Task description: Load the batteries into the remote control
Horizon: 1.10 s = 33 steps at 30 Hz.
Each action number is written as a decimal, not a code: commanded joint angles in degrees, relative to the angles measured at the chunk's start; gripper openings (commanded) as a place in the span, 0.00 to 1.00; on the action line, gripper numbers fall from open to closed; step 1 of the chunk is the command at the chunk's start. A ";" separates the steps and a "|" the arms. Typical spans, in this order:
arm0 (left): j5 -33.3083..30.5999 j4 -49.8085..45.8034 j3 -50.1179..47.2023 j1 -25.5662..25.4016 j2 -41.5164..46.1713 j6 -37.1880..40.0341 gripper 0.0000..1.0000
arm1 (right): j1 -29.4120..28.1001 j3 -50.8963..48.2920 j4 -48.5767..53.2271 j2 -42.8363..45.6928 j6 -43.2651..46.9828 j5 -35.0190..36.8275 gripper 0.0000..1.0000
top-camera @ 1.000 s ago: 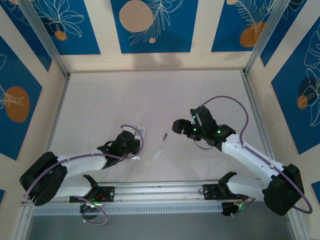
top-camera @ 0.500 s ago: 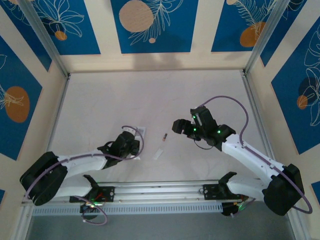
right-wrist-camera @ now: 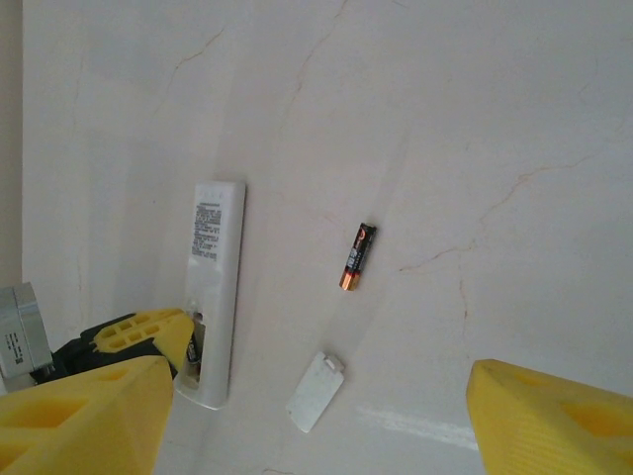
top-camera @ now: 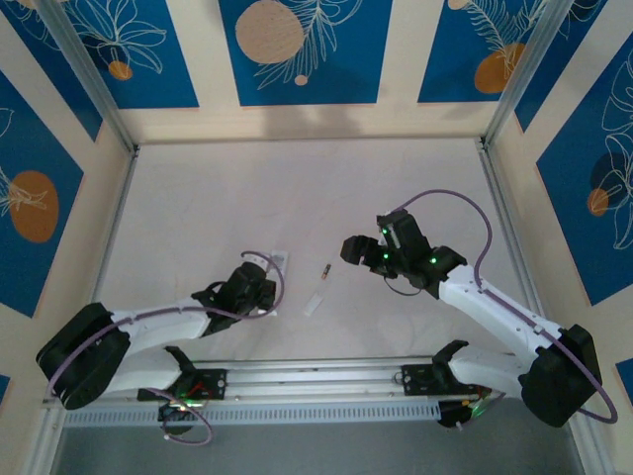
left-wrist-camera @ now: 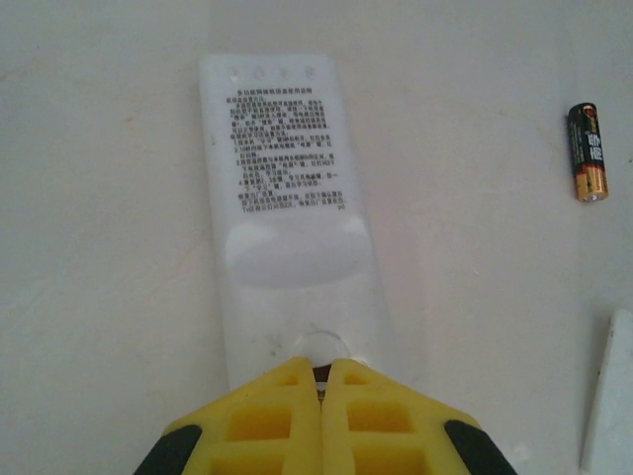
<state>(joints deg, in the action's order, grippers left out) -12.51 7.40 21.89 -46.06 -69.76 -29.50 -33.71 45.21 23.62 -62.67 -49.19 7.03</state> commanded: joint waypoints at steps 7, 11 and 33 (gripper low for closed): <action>0.18 -4.09 -1.39 -1.29 2.04 0.70 0.03 | 0.40 -0.80 -0.75 0.89 -1.28 -1.73 0.79; 1.00 -2.85 -1.32 -1.30 0.66 0.50 0.06 | 0.40 -0.90 -0.77 0.93 -1.47 -1.92 0.78; -1.68 -9.31 1.74 -1.43 7.16 0.85 0.42 | 0.58 -0.59 -0.07 2.72 -1.96 -2.02 0.79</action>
<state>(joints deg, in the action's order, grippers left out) -12.78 1.91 21.61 -46.81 -65.76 -29.21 -33.50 44.86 23.59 -61.25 -50.50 5.76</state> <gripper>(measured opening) 0.408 0.786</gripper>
